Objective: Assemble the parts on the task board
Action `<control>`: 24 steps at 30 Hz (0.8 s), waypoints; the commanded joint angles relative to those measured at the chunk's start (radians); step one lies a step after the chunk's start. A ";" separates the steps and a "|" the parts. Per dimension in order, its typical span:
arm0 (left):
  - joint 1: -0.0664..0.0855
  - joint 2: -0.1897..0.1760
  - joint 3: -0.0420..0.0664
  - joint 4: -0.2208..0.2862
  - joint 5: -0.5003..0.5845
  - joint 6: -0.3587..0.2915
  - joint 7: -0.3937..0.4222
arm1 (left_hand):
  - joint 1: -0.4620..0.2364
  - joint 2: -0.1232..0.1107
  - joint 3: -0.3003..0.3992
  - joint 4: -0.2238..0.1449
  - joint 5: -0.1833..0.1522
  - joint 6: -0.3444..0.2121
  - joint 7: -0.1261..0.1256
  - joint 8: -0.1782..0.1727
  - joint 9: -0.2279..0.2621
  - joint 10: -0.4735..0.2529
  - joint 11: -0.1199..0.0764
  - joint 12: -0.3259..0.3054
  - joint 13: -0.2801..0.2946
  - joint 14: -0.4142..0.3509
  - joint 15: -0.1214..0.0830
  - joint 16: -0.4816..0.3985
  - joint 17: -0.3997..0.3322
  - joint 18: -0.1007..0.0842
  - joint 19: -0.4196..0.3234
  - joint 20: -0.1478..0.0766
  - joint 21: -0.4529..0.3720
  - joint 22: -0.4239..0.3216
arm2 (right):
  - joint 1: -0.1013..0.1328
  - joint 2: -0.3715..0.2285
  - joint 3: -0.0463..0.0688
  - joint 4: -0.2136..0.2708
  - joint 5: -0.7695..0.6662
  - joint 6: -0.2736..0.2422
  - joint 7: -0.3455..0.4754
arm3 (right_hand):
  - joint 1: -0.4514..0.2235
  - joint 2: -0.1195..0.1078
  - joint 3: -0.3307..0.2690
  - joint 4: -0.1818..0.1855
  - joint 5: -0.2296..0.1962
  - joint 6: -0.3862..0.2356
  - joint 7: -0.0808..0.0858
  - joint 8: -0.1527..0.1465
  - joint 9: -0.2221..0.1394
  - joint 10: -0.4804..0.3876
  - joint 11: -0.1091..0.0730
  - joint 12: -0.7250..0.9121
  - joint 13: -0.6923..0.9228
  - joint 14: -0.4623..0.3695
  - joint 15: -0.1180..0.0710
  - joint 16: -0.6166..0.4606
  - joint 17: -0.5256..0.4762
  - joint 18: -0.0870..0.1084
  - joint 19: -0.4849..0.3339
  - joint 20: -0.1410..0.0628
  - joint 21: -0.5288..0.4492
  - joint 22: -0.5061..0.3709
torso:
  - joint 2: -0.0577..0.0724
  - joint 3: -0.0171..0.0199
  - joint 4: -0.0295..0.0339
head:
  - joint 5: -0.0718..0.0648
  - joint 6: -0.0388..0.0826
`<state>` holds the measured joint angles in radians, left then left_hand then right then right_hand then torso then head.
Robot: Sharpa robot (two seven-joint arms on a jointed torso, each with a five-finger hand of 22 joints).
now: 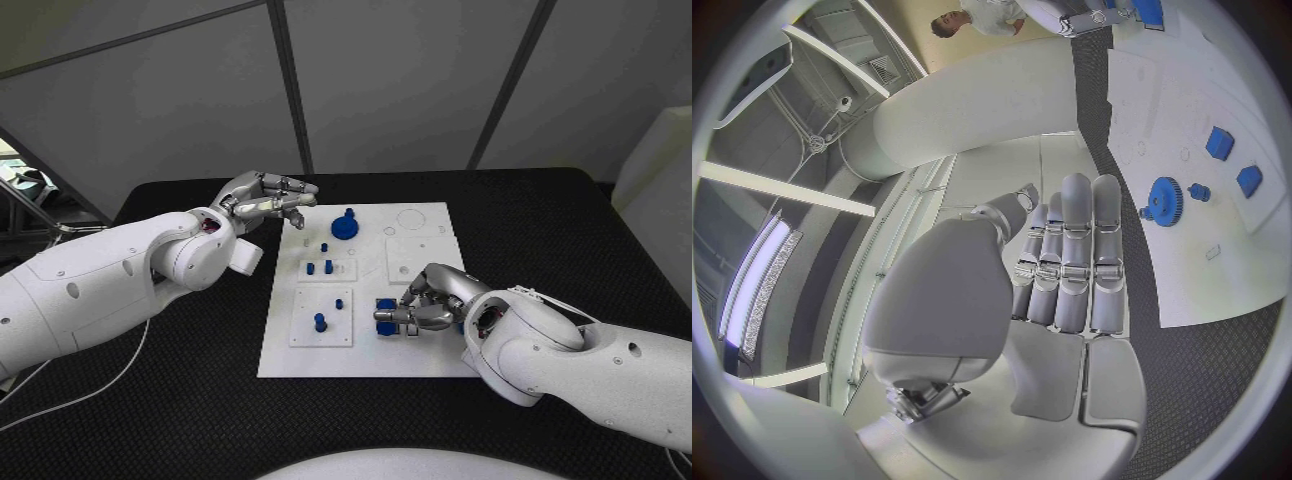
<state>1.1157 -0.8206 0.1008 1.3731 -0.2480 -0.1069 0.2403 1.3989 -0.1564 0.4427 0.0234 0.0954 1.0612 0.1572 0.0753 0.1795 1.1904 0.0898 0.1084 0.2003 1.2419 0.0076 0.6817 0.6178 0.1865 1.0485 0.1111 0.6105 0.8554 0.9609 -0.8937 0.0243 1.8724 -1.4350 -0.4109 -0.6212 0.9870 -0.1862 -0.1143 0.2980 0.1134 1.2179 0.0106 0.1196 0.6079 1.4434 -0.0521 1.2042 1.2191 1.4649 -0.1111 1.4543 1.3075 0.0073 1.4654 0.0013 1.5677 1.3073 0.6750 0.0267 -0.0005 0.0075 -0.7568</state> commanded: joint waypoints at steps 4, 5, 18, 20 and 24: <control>0.001 -0.001 0.001 0.002 0.004 0.011 0.001 | -0.003 0.004 -0.004 -0.001 -0.004 -0.007 0.002 -0.005 0.001 -0.007 0.001 0.005 0.001 -0.001 0.004 -0.004 -0.001 -0.004 0.001 0.006 -0.007 -0.002 | 0.001 0.000 0.001 0.001 -0.038 -0.027 -0.012 | -0.023 -0.006 -0.036 0.001 -0.005 0.002 0.007 -0.008 0.005 -0.007 0.000 -0.007 -0.002 0.057 -0.003 -0.008 0.019 -0.007 0.105 -0.003 0.003 0.263 | 0.000 0.0007 -0.0004 | 0.000 0.000; 0.001 -0.001 0.001 0.002 0.004 0.011 0.001 | -0.003 0.004 -0.004 -0.001 -0.004 -0.007 0.002 -0.005 0.001 -0.007 0.001 0.005 0.001 -0.001 0.004 -0.004 -0.001 -0.004 0.001 0.006 -0.007 -0.002 | 0.001 0.000 0.001 0.003 -0.039 -0.027 -0.009 | -0.024 -0.006 -0.037 0.001 -0.005 0.002 0.007 -0.008 0.006 -0.007 0.000 -0.007 -0.002 0.057 -0.003 -0.008 0.020 -0.007 0.105 -0.003 0.003 0.263 | 0.000 0.0009 -0.0005 | 0.000 0.000; 0.001 -0.002 0.001 0.001 0.004 0.011 0.000 | -0.003 0.004 -0.004 -0.001 -0.004 -0.007 0.002 -0.005 0.001 -0.007 0.001 0.005 0.001 -0.001 0.004 -0.004 -0.001 -0.004 0.001 0.006 -0.007 -0.002 | 0.001 -0.024 0.000 0.034 -0.072 -0.015 0.025 | 0.232 0.052 0.015 -0.049 0.007 0.028 -0.001 -0.014 0.039 0.001 -0.007 -0.003 0.011 0.062 -0.008 0.000 0.038 -0.007 0.105 -0.007 0.003 0.263 | -0.001 0.0012 -0.0019 | 0.001 -0.001; 0.001 -0.001 0.001 0.001 0.004 0.011 0.000 | -0.003 0.004 -0.004 -0.001 -0.004 -0.007 0.002 -0.005 0.001 -0.007 0.001 0.005 0.001 -0.001 0.004 -0.004 -0.001 -0.004 0.001 0.006 -0.007 -0.002 | 0.001 -0.023 0.000 0.032 -0.079 -0.013 0.025 | 0.255 0.059 0.018 -0.065 0.008 0.032 -0.002 -0.014 0.043 0.001 -0.007 -0.003 0.012 0.062 -0.009 0.001 0.041 -0.007 0.105 -0.008 0.003 0.263 | -0.001 0.0011 -0.0017 | 0.001 -0.001; 0.001 0.001 0.001 0.000 0.004 0.011 0.000 | -0.003 0.004 -0.004 -0.001 -0.004 -0.007 0.002 -0.005 0.001 -0.007 0.001 0.005 0.001 -0.001 0.004 -0.004 -0.001 -0.004 0.001 0.006 -0.007 -0.002 | 0.001 -0.018 0.000 0.024 -0.095 -0.015 0.013 | 0.295 0.079 0.022 -0.098 0.007 0.037 -0.004 -0.015 0.050 0.002 -0.010 -0.003 0.014 0.063 -0.011 0.003 0.045 -0.007 0.105 -0.010 0.003 0.263 | 0.000 0.0013 0.0004 | -0.002 -0.001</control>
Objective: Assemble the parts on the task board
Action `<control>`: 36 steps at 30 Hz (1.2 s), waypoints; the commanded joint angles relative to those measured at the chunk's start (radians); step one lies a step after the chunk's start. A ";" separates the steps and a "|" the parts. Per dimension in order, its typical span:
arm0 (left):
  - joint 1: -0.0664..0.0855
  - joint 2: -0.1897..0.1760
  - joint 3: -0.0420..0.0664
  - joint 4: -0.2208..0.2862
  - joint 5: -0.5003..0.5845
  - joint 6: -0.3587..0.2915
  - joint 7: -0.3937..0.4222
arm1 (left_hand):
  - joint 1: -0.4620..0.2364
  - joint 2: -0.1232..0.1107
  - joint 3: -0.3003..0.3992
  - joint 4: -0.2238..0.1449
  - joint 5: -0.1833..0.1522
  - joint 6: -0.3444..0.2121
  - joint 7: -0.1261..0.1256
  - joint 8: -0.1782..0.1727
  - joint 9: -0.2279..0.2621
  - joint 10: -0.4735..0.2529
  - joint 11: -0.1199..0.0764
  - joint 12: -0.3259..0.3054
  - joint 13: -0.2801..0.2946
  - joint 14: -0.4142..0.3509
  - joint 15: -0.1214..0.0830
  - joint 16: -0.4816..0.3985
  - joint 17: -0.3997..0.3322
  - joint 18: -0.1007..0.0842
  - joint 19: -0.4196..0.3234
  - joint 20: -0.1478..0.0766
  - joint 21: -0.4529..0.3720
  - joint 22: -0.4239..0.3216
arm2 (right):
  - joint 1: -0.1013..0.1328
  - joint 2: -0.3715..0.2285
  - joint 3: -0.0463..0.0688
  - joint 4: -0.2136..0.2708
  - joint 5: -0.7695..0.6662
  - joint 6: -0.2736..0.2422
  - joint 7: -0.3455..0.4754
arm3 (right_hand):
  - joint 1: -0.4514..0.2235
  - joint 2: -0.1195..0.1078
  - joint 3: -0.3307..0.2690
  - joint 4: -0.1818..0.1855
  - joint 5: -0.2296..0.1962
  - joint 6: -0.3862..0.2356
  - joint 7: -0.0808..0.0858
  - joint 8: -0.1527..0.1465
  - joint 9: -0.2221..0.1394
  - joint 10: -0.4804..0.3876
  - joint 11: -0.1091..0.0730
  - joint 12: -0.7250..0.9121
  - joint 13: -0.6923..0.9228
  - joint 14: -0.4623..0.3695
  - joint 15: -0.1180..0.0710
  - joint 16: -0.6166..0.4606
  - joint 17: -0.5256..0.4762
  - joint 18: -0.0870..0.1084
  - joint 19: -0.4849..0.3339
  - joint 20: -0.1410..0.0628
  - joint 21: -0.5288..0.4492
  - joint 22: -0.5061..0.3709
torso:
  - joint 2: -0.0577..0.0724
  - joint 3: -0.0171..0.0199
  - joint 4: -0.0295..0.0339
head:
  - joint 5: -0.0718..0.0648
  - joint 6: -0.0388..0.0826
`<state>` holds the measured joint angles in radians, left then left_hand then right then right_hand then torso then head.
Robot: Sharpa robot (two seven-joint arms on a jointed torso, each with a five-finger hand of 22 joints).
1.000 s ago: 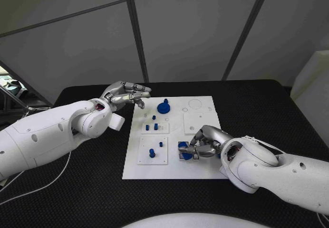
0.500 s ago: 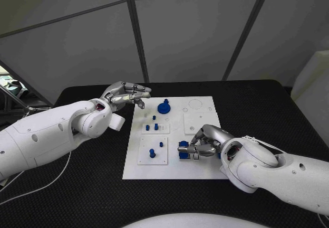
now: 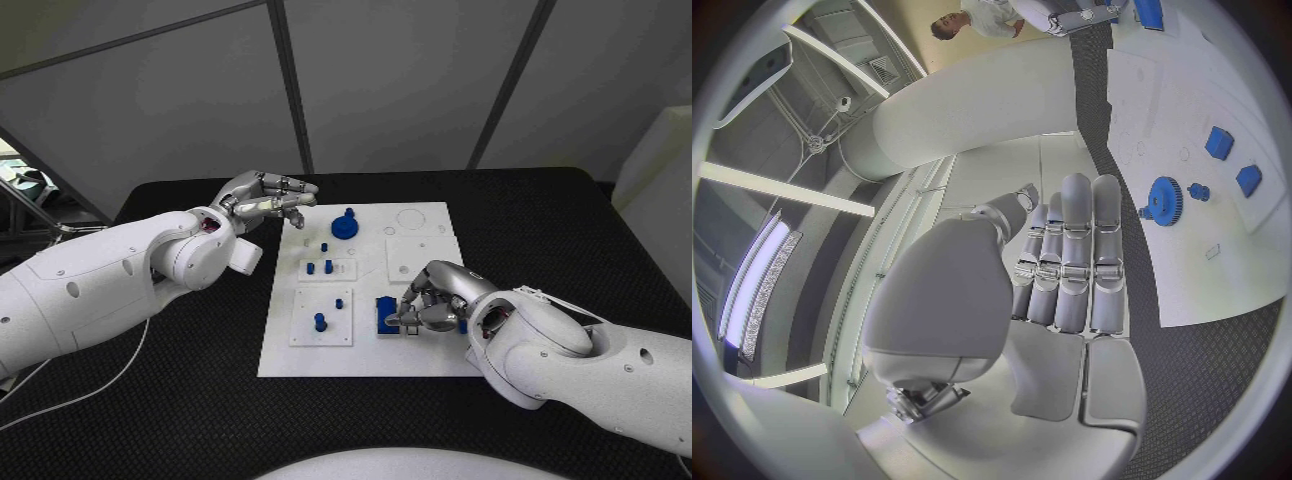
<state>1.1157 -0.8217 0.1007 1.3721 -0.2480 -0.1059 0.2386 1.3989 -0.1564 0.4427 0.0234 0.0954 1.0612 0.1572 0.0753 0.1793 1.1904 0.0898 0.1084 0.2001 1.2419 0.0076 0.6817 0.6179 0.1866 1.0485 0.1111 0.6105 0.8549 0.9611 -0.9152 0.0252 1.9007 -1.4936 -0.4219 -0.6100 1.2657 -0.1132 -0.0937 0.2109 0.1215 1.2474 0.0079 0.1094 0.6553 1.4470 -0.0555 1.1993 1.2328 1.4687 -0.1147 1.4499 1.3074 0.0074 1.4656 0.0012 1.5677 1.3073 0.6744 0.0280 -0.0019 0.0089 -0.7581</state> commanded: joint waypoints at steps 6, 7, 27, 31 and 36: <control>0.001 0.003 0.001 0.000 0.004 0.010 0.002 | -0.003 0.004 -0.005 -0.002 -0.004 -0.008 0.002 -0.006 0.001 -0.008 0.001 0.005 0.002 -0.002 0.004 -0.005 -0.001 -0.004 0.001 0.006 -0.008 -0.002 | 0.001 0.006 0.000 -0.017 -0.049 -0.007 -0.011 | 0.032 0.027 0.001 -0.029 0.001 0.013 -0.005 -0.006 0.009 0.000 -0.009 0.002 0.003 0.059 -0.009 0.009 0.048 -0.007 0.105 -0.011 0.003 0.264 | 0.001 -0.0002 0.0013 | -0.003 0.000; 0.001 0.003 0.001 0.000 0.004 0.011 0.002 | -0.003 0.004 -0.005 -0.002 -0.004 -0.008 0.002 -0.006 0.001 -0.008 0.001 0.005 0.002 -0.002 0.004 -0.005 -0.001 -0.004 0.001 0.006 -0.008 -0.002 | 0.001 0.006 0.000 -0.017 -0.049 -0.005 -0.010 | 0.035 0.028 0.000 -0.033 0.001 0.013 -0.005 -0.007 0.009 0.000 -0.009 0.002 0.003 0.059 -0.009 0.009 0.049 -0.007 0.105 -0.012 0.003 0.264 | 0.000 -0.0003 0.0014 | -0.003 0.000; 0.000 0.001 0.000 -0.002 0.004 0.010 0.001 | -0.003 0.004 -0.005 -0.002 -0.004 -0.008 0.002 -0.006 0.001 -0.008 0.001 0.005 0.003 -0.002 0.004 -0.005 -0.001 -0.004 0.001 0.006 -0.009 -0.002 | 0.002 -0.136 0.003 0.038 0.061 -0.056 0.071 | 0.006 0.031 -0.048 -0.051 0.015 -0.036 0.015 -0.043 0.011 -0.009 0.006 -0.019 -0.009 0.056 0.002 -0.001 0.035 -0.007 0.105 -0.004 0.003 0.264 | -0.001 0.0002 -0.0012 | -0.017 0.008; -0.001 0.001 0.000 -0.003 0.004 0.009 0.001 | -0.003 0.004 -0.005 -0.002 -0.004 -0.008 0.002 -0.006 0.001 -0.008 0.001 0.005 0.003 -0.002 0.004 -0.005 -0.001 -0.004 0.001 0.006 -0.009 -0.002 | 0.004 -0.203 0.005 0.044 0.085 -0.023 0.106 | 0.032 0.063 -0.042 -0.073 0.077 -0.079 0.025 -0.050 -0.010 -0.013 0.014 -0.033 -0.018 0.056 0.007 -0.001 0.036 -0.007 0.105 0.001 0.003 0.264 | 0.000 -0.0006 -0.0017 | -0.024 0.013; -0.002 0.002 -0.001 -0.003 0.004 0.010 0.002 | -0.003 0.004 -0.005 -0.002 -0.004 -0.008 0.002 -0.006 0.001 -0.008 0.001 0.005 0.003 -0.002 0.004 -0.005 -0.001 -0.004 0.001 0.006 -0.009 -0.002 | 0.004 -0.242 0.005 0.045 0.074 -0.010 0.118 | 0.040 0.078 -0.047 -0.084 0.117 -0.092 0.029 -0.049 -0.038 -0.014 0.016 -0.043 -0.024 0.057 0.011 0.000 0.040 -0.007 0.105 0.005 0.003 0.264 | 0.001 0.0018 -0.0049 | -0.038 0.015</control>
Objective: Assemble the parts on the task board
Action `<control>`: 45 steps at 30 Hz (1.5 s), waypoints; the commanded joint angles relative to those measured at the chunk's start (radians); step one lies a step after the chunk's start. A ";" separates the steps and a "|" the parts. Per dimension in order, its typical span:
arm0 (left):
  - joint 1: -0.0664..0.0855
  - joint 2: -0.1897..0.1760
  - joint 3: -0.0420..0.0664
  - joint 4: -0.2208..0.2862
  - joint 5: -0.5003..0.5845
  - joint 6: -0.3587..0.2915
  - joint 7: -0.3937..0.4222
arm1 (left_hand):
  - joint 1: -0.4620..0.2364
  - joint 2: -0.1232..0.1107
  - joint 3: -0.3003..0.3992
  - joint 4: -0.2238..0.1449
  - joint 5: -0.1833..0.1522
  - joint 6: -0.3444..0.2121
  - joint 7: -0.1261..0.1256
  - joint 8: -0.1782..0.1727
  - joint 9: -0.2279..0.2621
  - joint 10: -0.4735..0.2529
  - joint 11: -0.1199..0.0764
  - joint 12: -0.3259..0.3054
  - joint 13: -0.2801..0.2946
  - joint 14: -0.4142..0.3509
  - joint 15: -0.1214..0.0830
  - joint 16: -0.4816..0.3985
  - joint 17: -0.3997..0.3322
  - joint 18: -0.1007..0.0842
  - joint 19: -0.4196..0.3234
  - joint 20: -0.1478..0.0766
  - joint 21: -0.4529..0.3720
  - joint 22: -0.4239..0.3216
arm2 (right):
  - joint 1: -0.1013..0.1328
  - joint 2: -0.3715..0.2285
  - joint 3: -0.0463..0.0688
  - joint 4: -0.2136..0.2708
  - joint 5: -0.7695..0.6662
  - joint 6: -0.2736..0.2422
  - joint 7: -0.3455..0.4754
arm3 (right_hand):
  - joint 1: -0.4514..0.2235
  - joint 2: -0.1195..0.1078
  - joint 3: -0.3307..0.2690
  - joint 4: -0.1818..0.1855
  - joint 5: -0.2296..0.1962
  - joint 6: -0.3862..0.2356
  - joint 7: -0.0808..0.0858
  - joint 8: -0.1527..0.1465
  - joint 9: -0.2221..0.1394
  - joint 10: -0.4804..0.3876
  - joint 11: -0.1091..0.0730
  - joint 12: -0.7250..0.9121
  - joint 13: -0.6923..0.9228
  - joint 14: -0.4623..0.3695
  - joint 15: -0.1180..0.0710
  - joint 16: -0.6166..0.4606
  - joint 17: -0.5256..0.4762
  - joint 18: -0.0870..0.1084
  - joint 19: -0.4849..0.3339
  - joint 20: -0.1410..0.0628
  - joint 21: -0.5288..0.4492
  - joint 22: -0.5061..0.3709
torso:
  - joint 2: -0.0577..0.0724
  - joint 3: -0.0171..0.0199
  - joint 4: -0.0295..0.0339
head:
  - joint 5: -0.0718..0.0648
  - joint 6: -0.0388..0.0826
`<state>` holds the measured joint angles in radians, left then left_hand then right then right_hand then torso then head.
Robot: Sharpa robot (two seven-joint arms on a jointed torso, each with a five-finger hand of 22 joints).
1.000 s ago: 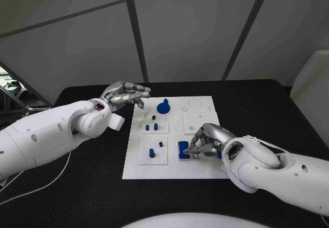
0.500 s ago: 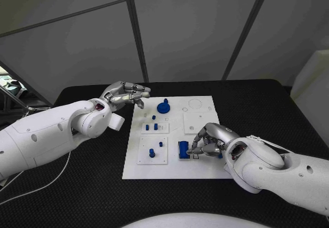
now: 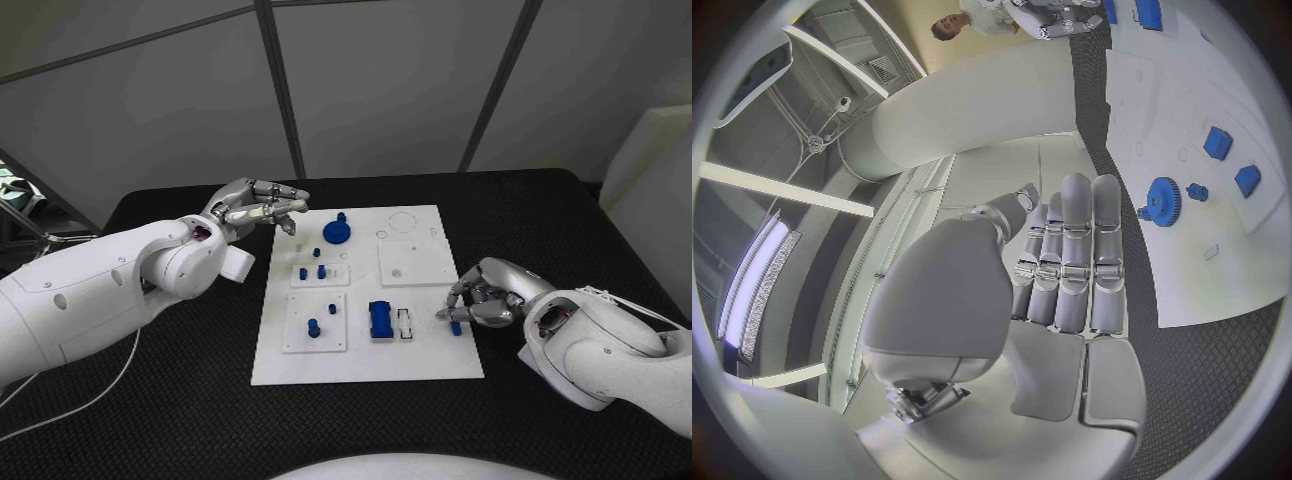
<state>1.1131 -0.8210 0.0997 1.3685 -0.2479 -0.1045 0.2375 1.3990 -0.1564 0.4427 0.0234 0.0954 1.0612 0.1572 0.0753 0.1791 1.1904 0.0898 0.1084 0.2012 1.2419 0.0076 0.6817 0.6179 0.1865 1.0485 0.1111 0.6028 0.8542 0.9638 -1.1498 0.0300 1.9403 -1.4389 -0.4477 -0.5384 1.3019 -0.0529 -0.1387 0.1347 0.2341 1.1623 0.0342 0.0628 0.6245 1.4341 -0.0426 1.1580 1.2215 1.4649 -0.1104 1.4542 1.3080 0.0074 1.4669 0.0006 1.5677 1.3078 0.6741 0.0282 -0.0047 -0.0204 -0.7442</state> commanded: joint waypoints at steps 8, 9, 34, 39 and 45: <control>-0.003 0.002 0.000 0.000 0.004 0.010 0.003 | -0.003 0.004 -0.005 -0.002 -0.004 -0.008 0.002 -0.006 0.002 -0.008 0.001 0.005 0.001 -0.002 0.004 -0.005 -0.001 -0.004 0.001 0.006 -0.001 -0.001 | 0.000 -0.033 0.000 -0.006 -0.065 0.041 0.004 | -0.005 0.028 -0.012 -0.007 0.011 0.004 0.001 0.000 -0.026 0.001 0.004 -0.006 -0.015 0.061 0.007 -0.005 0.039 -0.007 0.104 0.007 0.003 0.263 | 0.001 0.0012 -0.0019 | -0.047 0.003; -0.004 0.002 0.000 0.001 0.004 0.010 0.003 | -0.003 0.004 -0.005 -0.002 -0.004 -0.008 0.002 -0.006 0.002 -0.008 0.001 0.005 0.001 -0.002 0.004 -0.005 -0.001 -0.004 0.001 0.006 -0.001 -0.001 | 0.000 -0.034 0.000 -0.009 -0.073 0.046 0.000 | -0.008 0.029 -0.015 -0.006 0.012 0.009 0.000 0.001 -0.029 0.001 0.003 -0.008 -0.016 0.060 0.007 -0.005 0.038 -0.007 0.104 0.008 0.003 0.263 | 0.000 0.0013 -0.0021 | -0.049 0.004; -0.007 -0.002 0.000 0.001 0.005 0.014 0.003 | -0.003 0.005 -0.005 -0.001 -0.004 -0.008 0.002 -0.006 0.002 -0.009 0.001 0.005 0.002 -0.003 0.004 -0.007 -0.001 -0.004 0.001 0.006 -0.003 -0.002 | -0.007 0.015 -0.001 -0.049 -0.114 0.176 -0.057 | -0.033 0.035 -0.038 0.002 0.014 0.033 -0.004 0.002 -0.046 0.003 0.000 -0.012 -0.016 0.060 0.004 -0.007 0.037 -0.007 0.104 0.006 0.003 0.263 | 0.000 0.0001 0.0013 | -0.047 -0.009; -0.007 -0.003 0.000 0.000 0.005 0.013 0.003 | -0.003 0.005 -0.005 -0.001 -0.004 -0.008 0.002 -0.006 0.002 -0.009 0.001 0.005 0.002 -0.003 0.004 -0.007 -0.001 -0.004 0.001 0.006 -0.003 -0.002 | -0.010 0.022 -0.001 -0.051 -0.141 0.217 -0.073 | -0.030 0.036 -0.039 0.000 0.014 0.038 -0.006 0.003 -0.048 0.003 -0.001 -0.012 -0.016 0.060 0.004 -0.007 0.038 -0.007 0.104 0.006 0.003 0.263 | 0.000 0.0005 0.0009 | -0.047 -0.010; -0.007 -0.004 0.000 0.001 0.005 0.013 0.003 | -0.003 0.005 -0.005 -0.001 -0.004 -0.008 0.002 -0.006 0.002 -0.009 0.001 0.005 0.002 -0.003 0.004 -0.007 -0.001 -0.004 0.001 0.006 -0.003 -0.002 | -0.017 0.039 -0.002 -0.051 -0.185 0.260 -0.089 | 0.004 0.043 -0.035 -0.023 0.021 0.045 -0.011 0.001 -0.058 0.002 -0.006 -0.015 -0.016 0.060 0.000 -0.007 0.039 -0.007 0.104 0.003 0.003 0.263 | 0.000 0.0001 0.0005 | -0.047 -0.011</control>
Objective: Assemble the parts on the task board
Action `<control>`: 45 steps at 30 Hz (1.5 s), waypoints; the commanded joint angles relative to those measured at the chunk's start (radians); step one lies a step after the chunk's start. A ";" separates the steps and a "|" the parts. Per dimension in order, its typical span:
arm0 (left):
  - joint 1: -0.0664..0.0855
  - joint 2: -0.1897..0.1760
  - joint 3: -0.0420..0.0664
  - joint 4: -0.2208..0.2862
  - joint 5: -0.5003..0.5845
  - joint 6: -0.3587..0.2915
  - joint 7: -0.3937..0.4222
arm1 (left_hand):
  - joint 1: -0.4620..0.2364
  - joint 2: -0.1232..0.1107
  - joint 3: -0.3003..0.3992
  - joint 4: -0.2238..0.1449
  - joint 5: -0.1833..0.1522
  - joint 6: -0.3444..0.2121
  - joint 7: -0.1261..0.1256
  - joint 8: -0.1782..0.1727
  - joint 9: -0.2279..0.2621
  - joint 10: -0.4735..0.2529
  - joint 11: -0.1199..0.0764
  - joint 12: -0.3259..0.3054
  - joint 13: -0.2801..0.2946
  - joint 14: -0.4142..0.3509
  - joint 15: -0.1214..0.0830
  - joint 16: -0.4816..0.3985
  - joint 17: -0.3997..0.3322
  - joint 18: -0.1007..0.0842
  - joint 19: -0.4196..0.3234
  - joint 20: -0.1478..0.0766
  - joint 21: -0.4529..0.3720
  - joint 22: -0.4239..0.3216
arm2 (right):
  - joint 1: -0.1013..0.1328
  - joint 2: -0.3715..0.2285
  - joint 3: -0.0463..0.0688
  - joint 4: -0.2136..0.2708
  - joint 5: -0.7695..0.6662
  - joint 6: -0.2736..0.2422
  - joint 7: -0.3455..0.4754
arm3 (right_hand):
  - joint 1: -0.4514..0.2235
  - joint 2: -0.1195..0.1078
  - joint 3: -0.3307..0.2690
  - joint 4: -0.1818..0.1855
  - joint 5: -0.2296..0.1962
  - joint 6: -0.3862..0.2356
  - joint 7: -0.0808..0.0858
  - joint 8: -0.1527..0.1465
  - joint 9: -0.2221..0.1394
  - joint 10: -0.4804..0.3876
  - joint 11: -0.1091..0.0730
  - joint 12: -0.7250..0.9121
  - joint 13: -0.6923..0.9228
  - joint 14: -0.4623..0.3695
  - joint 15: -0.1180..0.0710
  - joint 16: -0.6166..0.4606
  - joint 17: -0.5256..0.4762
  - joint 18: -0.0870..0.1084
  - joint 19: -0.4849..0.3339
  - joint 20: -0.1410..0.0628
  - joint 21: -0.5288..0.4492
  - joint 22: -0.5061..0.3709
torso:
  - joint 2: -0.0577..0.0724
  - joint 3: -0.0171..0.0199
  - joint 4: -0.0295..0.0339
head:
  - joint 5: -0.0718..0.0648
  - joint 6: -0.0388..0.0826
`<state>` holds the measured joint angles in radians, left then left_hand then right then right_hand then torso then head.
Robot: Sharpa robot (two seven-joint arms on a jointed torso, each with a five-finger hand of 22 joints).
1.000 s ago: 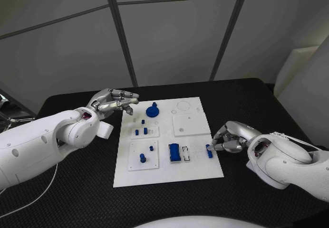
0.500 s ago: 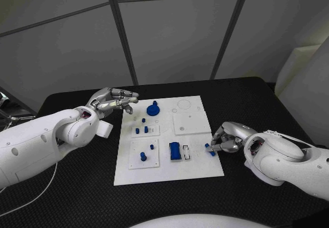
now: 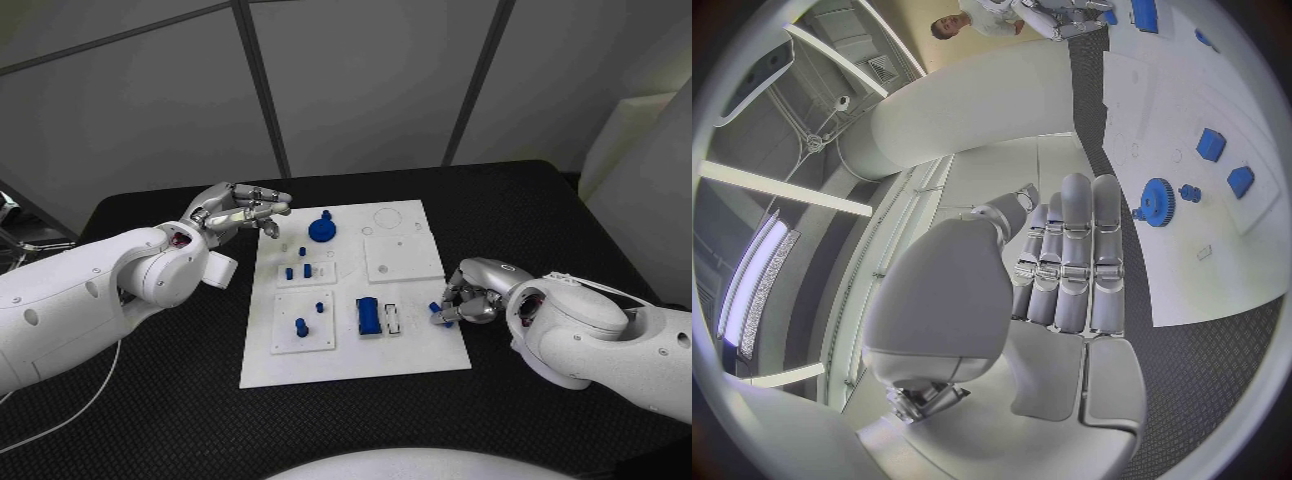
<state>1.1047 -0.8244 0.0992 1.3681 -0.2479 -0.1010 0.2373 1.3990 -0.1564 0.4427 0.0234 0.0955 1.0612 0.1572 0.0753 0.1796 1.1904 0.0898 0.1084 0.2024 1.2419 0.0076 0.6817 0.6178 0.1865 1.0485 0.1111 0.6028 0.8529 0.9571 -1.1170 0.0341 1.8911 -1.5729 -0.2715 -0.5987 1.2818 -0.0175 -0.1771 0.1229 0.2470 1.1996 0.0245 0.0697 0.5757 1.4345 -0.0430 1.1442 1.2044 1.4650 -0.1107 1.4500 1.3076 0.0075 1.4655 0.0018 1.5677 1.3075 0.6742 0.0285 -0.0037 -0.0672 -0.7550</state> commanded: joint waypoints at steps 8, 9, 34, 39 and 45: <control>0.001 -0.002 0.001 0.002 0.004 0.009 0.003 | -0.003 0.005 -0.005 -0.001 -0.004 -0.008 0.002 -0.006 0.001 -0.009 0.001 0.005 0.001 -0.003 0.004 -0.007 -0.001 -0.005 0.001 0.006 -0.003 -0.001 | -0.016 0.028 -0.006 0.002 -0.128 0.105 -0.051 | 0.065 0.026 0.007 -0.046 0.085 0.011 -0.002 -0.007 -0.034 -0.001 -0.008 -0.007 0.001 0.061 -0.002 -0.003 0.041 -0.008 0.105 -0.003 0.003 0.263 | 0.000 0.0002 0.0006 | 0.003 -0.004; 0.001 -0.002 0.001 0.002 0.004 0.009 0.003 | -0.004 0.005 -0.005 -0.001 -0.004 -0.008 0.002 -0.006 0.002 -0.009 0.001 0.005 0.002 -0.003 0.004 -0.008 -0.002 -0.005 0.001 0.006 -0.004 -0.002 | -0.016 0.029 -0.006 0.004 -0.134 0.103 -0.054 | 0.069 0.029 0.009 -0.049 0.097 0.012 -0.003 -0.007 -0.037 -0.001 -0.008 -0.007 0.001 0.061 -0.003 -0.003 0.041 -0.008 0.105 -0.003 0.003 0.263 | 0.000 0.0003 0.0004 | 0.004 -0.004; 0.001 -0.004 0.001 0.005 0.004 0.006 0.003 | -0.004 0.005 -0.005 -0.001 -0.004 -0.008 0.002 -0.006 0.002 -0.009 0.001 0.005 0.002 -0.003 0.004 -0.008 -0.002 -0.005 0.001 0.006 -0.004 -0.002 | -0.015 0.021 -0.005 0.094 0.209 -0.190 -0.015 | 0.060 0.078 0.030 -0.064 0.241 0.008 -0.004 -0.006 -0.075 0.005 -0.010 -0.006 0.008 0.063 -0.004 0.000 0.050 -0.008 0.105 -0.005 0.003 0.263 | 0.000 -0.0008 0.0012 | 0.012 0.002; 0.001 -0.005 0.001 0.007 0.004 0.006 0.003 | -0.004 0.005 -0.005 -0.001 -0.004 -0.008 0.002 -0.006 0.002 -0.009 0.001 0.005 0.002 -0.003 0.004 -0.008 -0.002 -0.005 0.001 0.006 -0.004 -0.002 | -0.015 0.043 -0.005 0.083 0.247 -0.207 -0.005 | 0.050 0.078 0.028 -0.061 0.242 0.009 -0.004 -0.006 -0.077 0.007 -0.009 -0.004 0.010 0.063 -0.004 0.001 0.052 -0.008 0.105 -0.005 0.003 0.263 | 0.001 -0.0007 0.0009 | 0.013 0.002; 0.001 -0.006 0.001 0.008 0.004 0.006 0.003 | -0.003 0.005 -0.005 -0.002 -0.003 -0.008 0.002 -0.006 0.002 -0.009 0.001 0.005 0.002 -0.003 0.004 -0.009 -0.002 -0.004 0.001 0.006 -0.006 -0.002 | -0.015 0.077 -0.005 0.063 0.275 -0.198 -0.004 | 0.038 0.076 0.024 -0.056 0.242 0.010 -0.004 -0.006 -0.080 0.008 -0.009 -0.003 0.011 0.063 -0.004 0.001 0.051 -0.008 0.105 -0.004 0.003 0.263 | 0.001 -0.0003 0.0014 | 0.016 0.002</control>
<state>1.1043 -0.8300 0.0991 1.3732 -0.2479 -0.1012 0.2372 1.3990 -0.1564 0.4427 0.0233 0.0955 1.0575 0.1609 0.0753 0.1800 1.1867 0.0935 0.1084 0.2037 1.2419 0.0076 0.6777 0.6179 0.1865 1.0485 0.1111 0.6028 0.8523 0.9412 -1.0432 0.0294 1.9552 -1.3436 -0.4456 -0.6209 1.3223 0.0519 -0.1541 0.0645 0.4844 1.2050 0.0234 0.0606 0.4943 1.4310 -0.0466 1.1354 1.2160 1.4633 -0.1085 1.4500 1.3073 0.0074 1.4655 0.0018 1.5677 1.3074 0.6749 0.0276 -0.0024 -0.0519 -0.7523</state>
